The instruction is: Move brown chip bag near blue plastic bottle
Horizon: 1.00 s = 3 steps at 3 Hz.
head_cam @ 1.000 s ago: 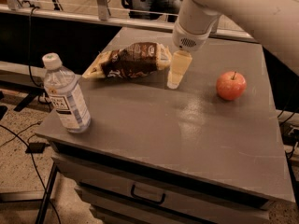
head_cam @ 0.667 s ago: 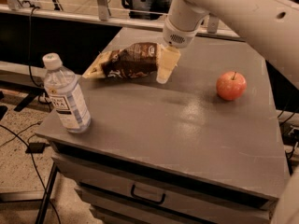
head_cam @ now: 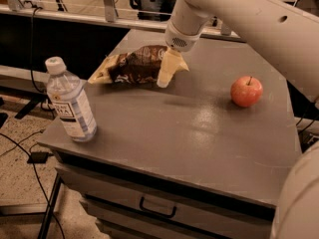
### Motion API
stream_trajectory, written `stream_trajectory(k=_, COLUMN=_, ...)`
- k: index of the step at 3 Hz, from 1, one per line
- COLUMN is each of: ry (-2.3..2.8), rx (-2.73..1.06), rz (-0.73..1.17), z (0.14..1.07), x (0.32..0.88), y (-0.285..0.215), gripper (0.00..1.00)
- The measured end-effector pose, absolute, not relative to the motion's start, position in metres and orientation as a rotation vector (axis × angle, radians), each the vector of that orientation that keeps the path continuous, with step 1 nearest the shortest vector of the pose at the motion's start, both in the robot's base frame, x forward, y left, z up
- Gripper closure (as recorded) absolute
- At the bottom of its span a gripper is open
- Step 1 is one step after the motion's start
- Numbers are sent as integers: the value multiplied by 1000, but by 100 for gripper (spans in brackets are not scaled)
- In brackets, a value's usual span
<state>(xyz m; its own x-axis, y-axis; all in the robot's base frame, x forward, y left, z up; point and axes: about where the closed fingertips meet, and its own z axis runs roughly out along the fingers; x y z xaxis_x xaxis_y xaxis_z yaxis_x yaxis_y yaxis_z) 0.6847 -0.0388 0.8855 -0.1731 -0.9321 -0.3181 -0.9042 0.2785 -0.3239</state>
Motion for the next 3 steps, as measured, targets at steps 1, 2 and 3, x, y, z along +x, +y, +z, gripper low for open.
stream_trajectory(k=1, ry=2058, rx=-1672, rz=-57, z=885, x=687, y=-25, gripper=0)
stream_trajectory(k=2, ry=2058, rx=-1672, rz=-57, z=885, x=687, y=-25, gripper=0)
stream_trajectory(k=3, ry=2059, rx=-1675, rz=-56, z=883, x=687, y=-24, gripper=13)
